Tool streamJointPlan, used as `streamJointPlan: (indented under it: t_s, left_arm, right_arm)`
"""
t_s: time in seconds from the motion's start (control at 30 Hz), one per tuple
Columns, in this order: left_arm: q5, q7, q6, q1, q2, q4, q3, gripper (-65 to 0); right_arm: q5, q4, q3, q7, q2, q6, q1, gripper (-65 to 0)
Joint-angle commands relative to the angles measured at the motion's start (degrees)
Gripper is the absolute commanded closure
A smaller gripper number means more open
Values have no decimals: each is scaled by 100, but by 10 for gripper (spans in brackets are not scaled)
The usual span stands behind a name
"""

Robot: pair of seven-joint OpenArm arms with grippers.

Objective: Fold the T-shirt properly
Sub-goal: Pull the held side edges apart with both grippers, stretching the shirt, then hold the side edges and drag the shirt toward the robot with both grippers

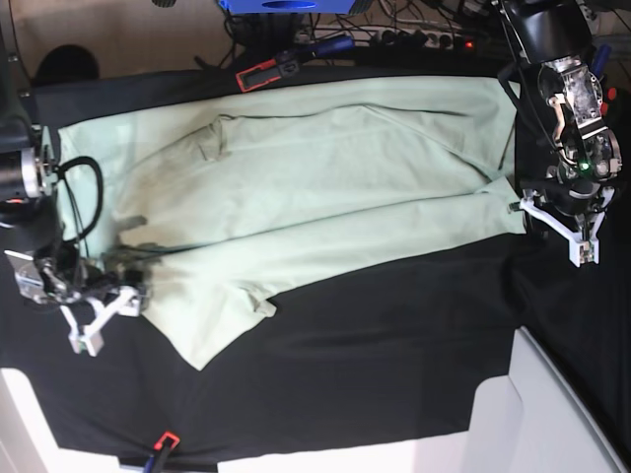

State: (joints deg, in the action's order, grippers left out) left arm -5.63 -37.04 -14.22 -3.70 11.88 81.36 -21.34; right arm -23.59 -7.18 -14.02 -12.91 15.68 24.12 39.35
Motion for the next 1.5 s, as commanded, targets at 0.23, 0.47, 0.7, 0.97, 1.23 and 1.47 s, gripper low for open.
streamJointPlan:
  t_s: [0.23, 0.47, 0.7, 0.97, 1.23, 1.47]
  left_arm:
    - [5, 112, 2, 58, 109, 106, -24, -311]
    - [13, 112, 2, 129, 118, 44, -24, -319]
    - [-39, 112, 2, 428, 30, -229, 29, -393]
    - [-39, 112, 2, 1236, -14, -1591, 29, -393]
    - [-39, 139, 2, 1298, -14, -1899, 38, -393]
    - [-39, 156, 2, 1377, -14, -2400, 29, -391]
  right_arm:
    - [-36, 2, -9, 38, -175, 80, 157, -467]
    - [-71, 2, 18, 38, -184, 80, 87, -155]
    - [-80, 2, 35, 38, -184, 80, 78, 0]
    - [-80, 2, 35, 38, -192, 80, 78, 0]
    - [-80, -42, 26, 38, -192, 80, -28, 0]
    - [-80, -42, 26, 38, -192, 80, -28, 0]
